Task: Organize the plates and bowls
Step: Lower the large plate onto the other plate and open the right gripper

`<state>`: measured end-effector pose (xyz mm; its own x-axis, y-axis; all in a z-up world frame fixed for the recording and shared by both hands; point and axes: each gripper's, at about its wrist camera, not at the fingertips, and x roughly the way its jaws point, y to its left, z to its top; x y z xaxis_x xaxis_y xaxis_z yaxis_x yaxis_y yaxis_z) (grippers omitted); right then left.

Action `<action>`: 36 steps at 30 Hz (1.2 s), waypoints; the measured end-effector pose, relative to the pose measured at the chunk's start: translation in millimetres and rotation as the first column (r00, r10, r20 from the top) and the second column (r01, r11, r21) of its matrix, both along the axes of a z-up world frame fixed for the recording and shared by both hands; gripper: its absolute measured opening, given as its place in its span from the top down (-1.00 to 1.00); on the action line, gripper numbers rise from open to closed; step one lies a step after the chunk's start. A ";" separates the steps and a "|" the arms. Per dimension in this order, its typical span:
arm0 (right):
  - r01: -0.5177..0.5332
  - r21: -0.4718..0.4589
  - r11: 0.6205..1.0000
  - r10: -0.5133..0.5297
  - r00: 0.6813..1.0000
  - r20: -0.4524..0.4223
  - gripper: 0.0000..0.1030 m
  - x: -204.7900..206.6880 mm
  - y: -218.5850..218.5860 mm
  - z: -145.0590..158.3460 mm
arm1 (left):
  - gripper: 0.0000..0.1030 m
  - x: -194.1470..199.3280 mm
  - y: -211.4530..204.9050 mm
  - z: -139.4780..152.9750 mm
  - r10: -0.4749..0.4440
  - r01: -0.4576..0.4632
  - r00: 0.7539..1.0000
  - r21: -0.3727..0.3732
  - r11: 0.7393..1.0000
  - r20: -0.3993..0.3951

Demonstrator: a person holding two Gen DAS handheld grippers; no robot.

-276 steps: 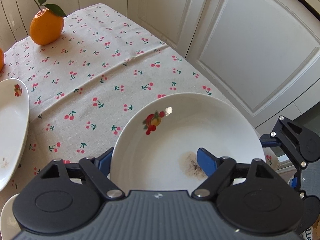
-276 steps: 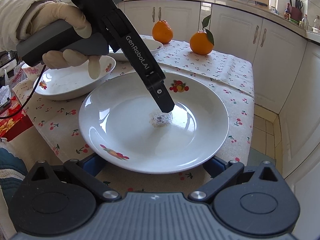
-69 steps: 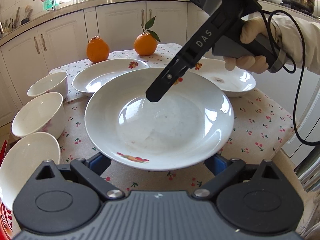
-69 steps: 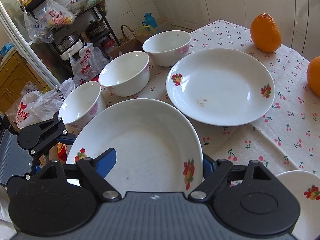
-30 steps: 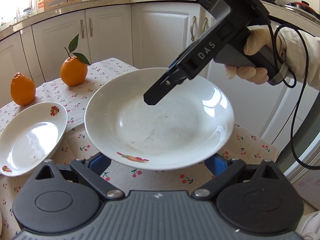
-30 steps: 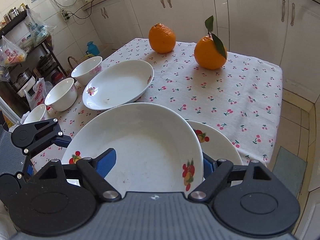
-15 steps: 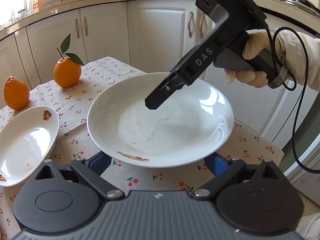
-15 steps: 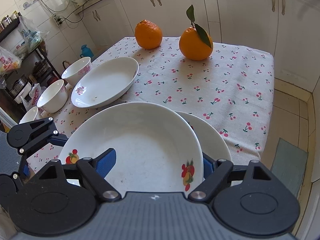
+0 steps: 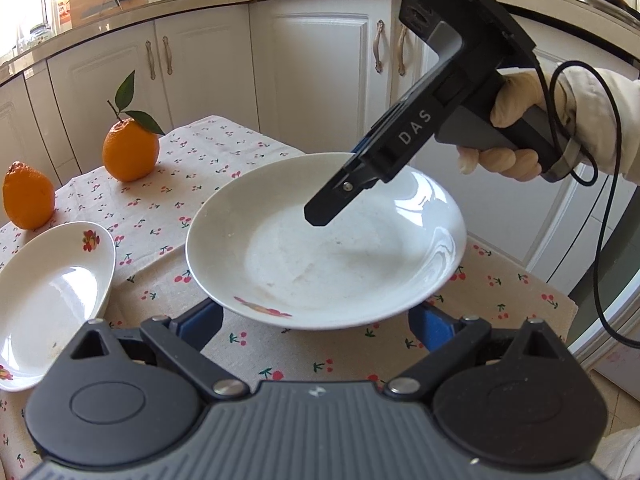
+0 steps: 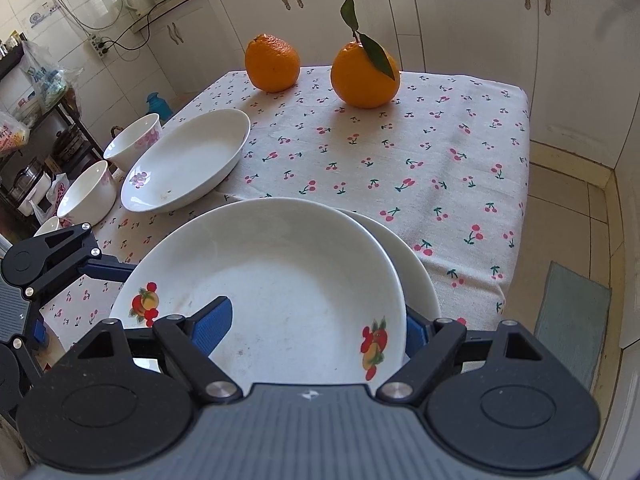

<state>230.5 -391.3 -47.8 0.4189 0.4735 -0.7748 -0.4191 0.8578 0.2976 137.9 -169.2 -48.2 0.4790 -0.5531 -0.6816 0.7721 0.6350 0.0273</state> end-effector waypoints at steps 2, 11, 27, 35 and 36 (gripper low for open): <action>0.002 -0.004 1.000 -0.002 1.000 0.002 -0.73 -1.5 -1.3 1.0 | -0.91 1.7 0.2 -1.0 -0.002 0.002 1.000 -0.006 1.000 -0.009; 0.029 -0.007 1.000 -0.029 1.000 0.008 -0.73 -8.1 -10.7 5.1 | -0.92 4.5 -1.9 -4.2 -0.017 0.016 1.000 0.000 1.000 0.006; 0.064 -0.040 0.997 -0.064 0.998 0.019 -0.73 -26.3 -13.5 15.3 | -0.94 -1.1 -8.1 -5.0 -0.027 0.027 0.999 -0.001 1.000 0.023; 0.098 -0.090 0.991 -0.098 0.995 0.004 -0.74 -34.2 -8.3 17.4 | -0.92 -10.4 1.5 2.0 -0.003 0.004 0.999 -0.031 0.999 0.035; 0.105 -0.098 0.990 -0.105 0.994 0.000 -0.76 -35.3 -7.5 17.3 | -0.92 -11.3 3.2 3.6 0.002 -0.001 0.999 -0.038 0.999 0.037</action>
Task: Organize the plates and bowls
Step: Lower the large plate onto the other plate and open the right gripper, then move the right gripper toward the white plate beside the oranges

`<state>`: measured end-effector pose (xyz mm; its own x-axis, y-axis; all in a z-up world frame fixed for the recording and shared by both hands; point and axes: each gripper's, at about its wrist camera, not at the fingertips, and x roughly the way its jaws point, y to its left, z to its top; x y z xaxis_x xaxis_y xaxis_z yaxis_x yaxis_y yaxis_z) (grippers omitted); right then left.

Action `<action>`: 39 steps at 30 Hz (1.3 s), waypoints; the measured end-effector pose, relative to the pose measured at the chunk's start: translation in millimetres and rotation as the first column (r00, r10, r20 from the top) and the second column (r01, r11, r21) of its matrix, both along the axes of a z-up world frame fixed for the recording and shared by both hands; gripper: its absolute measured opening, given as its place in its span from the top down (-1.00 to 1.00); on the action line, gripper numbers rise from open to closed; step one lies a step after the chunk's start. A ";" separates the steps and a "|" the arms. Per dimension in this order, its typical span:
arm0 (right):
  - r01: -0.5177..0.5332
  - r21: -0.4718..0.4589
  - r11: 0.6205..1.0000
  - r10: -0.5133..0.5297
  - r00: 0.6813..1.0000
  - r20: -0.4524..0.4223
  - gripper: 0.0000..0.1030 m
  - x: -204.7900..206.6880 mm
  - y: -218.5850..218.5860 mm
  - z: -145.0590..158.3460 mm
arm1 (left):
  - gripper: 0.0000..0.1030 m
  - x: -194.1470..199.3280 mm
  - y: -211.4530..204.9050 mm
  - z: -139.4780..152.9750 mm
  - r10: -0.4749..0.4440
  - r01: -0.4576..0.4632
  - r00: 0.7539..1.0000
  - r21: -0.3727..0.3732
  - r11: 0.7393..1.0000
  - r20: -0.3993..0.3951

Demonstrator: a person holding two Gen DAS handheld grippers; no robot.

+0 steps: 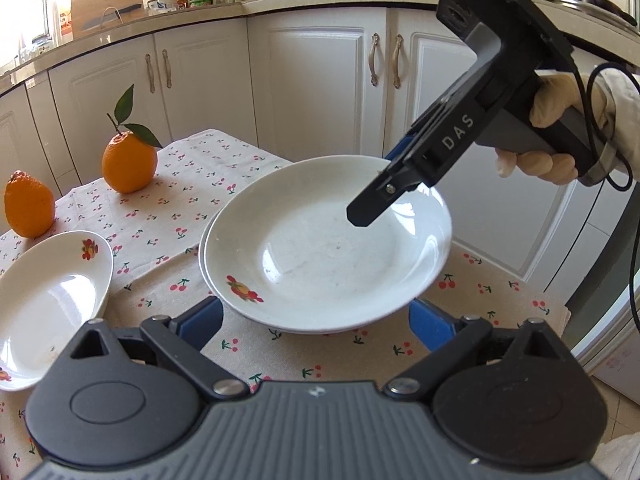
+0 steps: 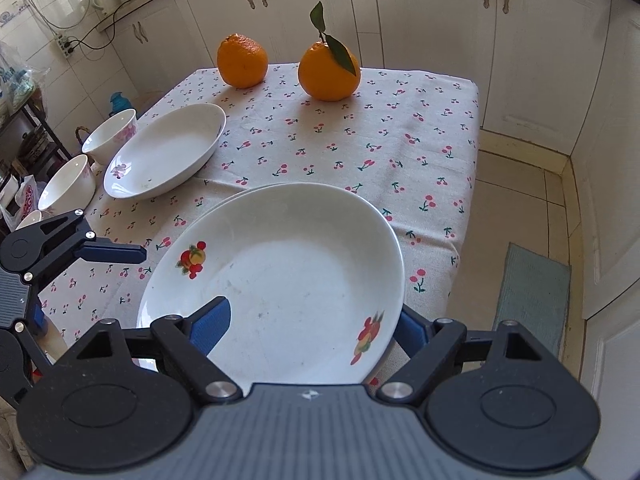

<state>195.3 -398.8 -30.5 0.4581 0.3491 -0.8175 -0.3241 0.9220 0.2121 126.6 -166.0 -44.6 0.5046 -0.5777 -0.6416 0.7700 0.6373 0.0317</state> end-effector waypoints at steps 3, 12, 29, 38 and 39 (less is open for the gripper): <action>0.009 -0.013 1.000 -0.009 1.000 -0.004 -0.81 -3.5 2.1 0.0 | -0.92 -2.3 4.9 4.7 0.009 -0.009 1.000 -0.013 1.000 0.008; 0.026 -0.040 0.999 -0.026 1.000 0.010 -0.98 -17.1 10.7 2.4 | -0.92 -15.6 23.9 15.8 0.037 -0.036 0.998 -0.022 0.999 0.051; -0.046 -0.155 0.987 0.079 0.973 0.215 -1.00 -76.9 98.4 43.0 | -0.95 -29.4 85.9 18.7 0.309 -0.307 0.949 -0.038 0.951 0.064; -0.125 -0.185 0.975 0.169 0.953 0.250 -1.00 -73.0 141.3 42.6 | -0.95 1.1 108.2 1.9 0.543 -0.545 0.837 0.007 0.839 0.076; -0.136 -0.178 0.975 0.178 0.952 0.249 -1.00 -70.8 143.9 43.0 | -0.95 4.6 108.5 1.0 0.559 -0.561 0.826 0.007 0.828 0.074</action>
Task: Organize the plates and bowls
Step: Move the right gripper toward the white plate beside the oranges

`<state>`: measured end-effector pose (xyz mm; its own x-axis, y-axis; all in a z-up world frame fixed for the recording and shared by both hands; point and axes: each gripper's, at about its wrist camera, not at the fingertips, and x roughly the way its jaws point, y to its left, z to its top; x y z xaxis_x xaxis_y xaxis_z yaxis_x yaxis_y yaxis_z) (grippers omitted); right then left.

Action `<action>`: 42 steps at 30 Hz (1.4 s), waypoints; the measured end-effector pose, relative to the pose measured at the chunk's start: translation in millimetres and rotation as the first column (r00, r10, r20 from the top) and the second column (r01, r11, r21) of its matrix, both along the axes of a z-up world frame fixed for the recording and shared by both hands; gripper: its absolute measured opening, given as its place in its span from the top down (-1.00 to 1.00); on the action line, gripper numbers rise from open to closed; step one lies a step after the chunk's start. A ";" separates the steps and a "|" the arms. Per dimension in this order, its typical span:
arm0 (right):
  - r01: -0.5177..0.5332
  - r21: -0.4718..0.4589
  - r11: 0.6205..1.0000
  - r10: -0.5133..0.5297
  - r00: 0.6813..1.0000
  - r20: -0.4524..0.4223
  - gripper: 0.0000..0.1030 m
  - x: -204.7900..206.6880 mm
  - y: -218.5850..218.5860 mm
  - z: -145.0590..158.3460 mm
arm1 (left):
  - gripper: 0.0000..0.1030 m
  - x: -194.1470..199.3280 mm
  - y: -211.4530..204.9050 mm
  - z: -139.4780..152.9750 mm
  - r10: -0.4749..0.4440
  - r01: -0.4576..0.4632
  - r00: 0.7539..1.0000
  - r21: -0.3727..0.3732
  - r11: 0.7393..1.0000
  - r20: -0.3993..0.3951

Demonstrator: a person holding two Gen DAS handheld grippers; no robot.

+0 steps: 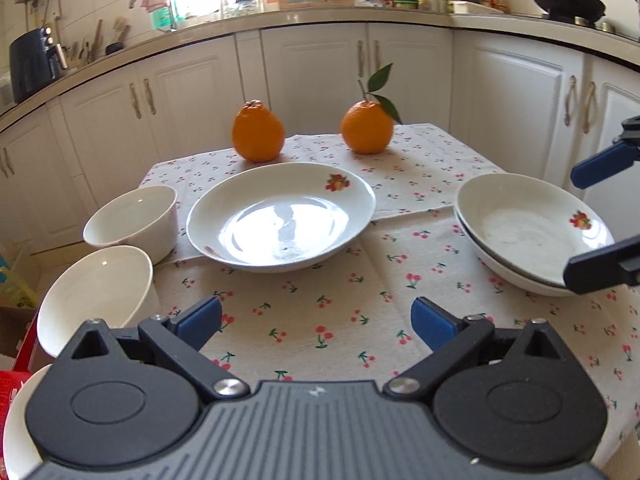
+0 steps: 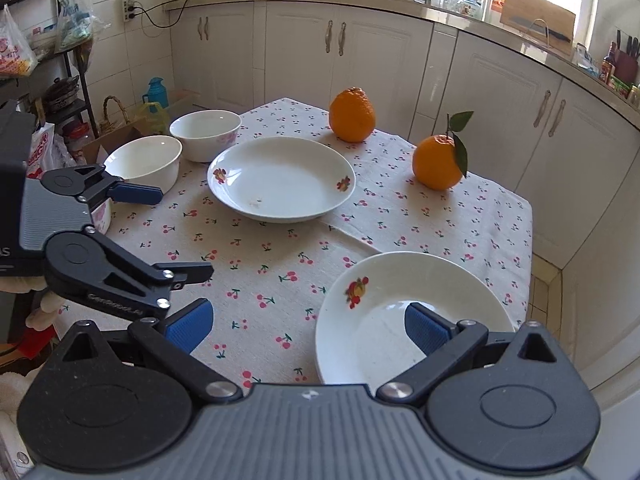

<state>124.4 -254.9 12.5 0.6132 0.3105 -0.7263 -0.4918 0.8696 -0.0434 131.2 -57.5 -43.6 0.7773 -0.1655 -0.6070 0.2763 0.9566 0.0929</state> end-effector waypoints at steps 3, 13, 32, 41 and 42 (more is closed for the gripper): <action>-0.025 0.002 1.000 0.025 1.000 -0.005 -1.00 9.2 5.5 0.8 | -0.95 11.3 -0.3 -5.4 0.058 -0.059 0.998 -0.002 0.998 -0.006; -0.088 0.006 0.996 0.088 0.995 -0.050 -1.00 50.8 4.9 6.9 | -0.95 45.7 -10.0 -28.6 0.131 -0.133 0.990 -0.027 0.991 -0.051; -0.198 0.066 0.978 0.208 0.952 -0.224 -1.00 185.1 27.9 -17.9 | -0.99 78.7 -11.4 -42.2 0.157 -0.161 0.985 -0.062 0.985 -0.072; -0.251 0.058 0.966 0.257 0.919 -0.301 -1.00 243.3 60.3 -53.4 | -0.99 78.3 -10.2 -42.5 0.141 -0.146 0.988 -0.063 0.987 -0.070; -0.260 0.056 0.964 0.264 0.915 -0.304 -1.00 248.8 64.7 -55.8 | -1.00 78.0 -10.2 -42.4 0.141 -0.146 0.987 -0.063 0.987 -0.070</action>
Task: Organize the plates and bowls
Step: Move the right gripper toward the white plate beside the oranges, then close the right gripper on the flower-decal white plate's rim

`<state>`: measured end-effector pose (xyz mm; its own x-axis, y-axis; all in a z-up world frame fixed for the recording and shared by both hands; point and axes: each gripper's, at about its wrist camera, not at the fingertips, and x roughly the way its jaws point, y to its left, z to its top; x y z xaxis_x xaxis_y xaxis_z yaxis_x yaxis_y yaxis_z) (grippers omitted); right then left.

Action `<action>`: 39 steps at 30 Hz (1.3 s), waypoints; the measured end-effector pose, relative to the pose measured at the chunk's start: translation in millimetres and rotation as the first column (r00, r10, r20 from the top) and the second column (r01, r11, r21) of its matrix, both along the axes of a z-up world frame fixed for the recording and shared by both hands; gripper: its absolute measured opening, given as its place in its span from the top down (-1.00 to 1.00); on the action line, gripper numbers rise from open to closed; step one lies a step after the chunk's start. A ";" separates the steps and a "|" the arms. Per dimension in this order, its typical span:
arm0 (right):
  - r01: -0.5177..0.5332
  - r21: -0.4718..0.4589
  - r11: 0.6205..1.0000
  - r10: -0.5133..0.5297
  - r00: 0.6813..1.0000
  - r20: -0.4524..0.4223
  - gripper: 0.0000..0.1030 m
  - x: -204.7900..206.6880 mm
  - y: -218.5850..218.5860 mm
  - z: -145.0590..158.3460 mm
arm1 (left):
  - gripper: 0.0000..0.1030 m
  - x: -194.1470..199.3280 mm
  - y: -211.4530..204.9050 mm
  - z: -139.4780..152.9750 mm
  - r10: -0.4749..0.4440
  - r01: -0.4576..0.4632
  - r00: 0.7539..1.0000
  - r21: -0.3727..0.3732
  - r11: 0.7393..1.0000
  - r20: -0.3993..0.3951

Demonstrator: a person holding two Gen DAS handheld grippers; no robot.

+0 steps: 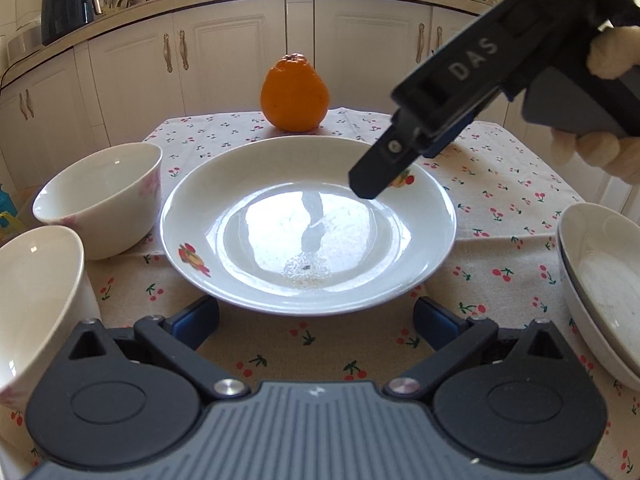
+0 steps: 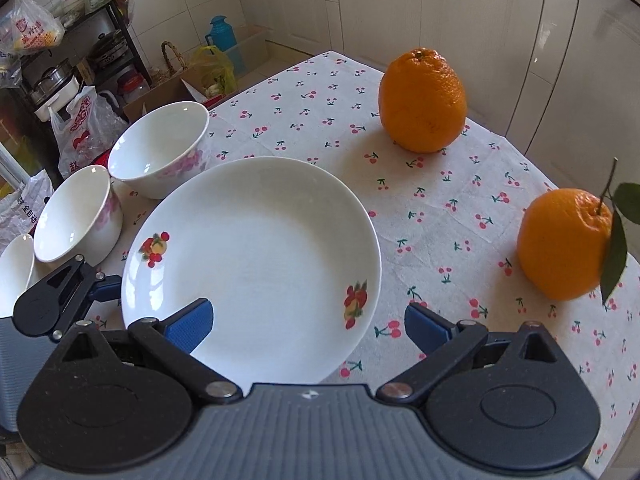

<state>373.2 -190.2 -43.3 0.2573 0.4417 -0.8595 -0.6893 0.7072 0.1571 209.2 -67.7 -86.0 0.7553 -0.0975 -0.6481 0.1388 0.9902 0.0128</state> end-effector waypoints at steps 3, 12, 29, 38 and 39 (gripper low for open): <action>-0.029 0.003 1.000 0.029 1.000 -0.005 -0.97 13.9 10.8 -3.7 | -0.99 0.1 0.0 0.2 0.000 0.000 1.000 0.000 1.000 0.000; -0.103 0.048 0.994 0.104 0.994 -0.028 -0.76 50.1 39.3 -9.2 | -0.99 0.3 0.1 0.3 0.000 0.000 1.000 0.000 1.000 0.000; -0.144 0.143 0.979 0.168 0.971 -0.171 -0.52 86.0 47.6 -23.0 | -0.98 2.6 0.6 0.7 0.023 -0.023 1.000 -0.003 1.000 0.007; -0.144 0.148 0.979 0.169 0.970 -0.175 -0.53 84.1 46.2 -22.6 | -0.94 6.3 1.9 2.1 0.014 -0.014 1.000 0.000 1.000 0.018; -0.144 0.148 0.978 0.170 0.970 -0.176 -0.53 83.9 46.3 -22.9 | -0.94 5.9 0.7 2.2 0.014 -0.014 1.000 0.010 1.000 0.020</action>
<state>457.2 -144.0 -66.2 0.0162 0.5777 -0.8161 -0.7395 0.5562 0.3791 215.1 -67.1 -83.8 0.7692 -0.0807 -0.6339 0.1248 0.9919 0.0251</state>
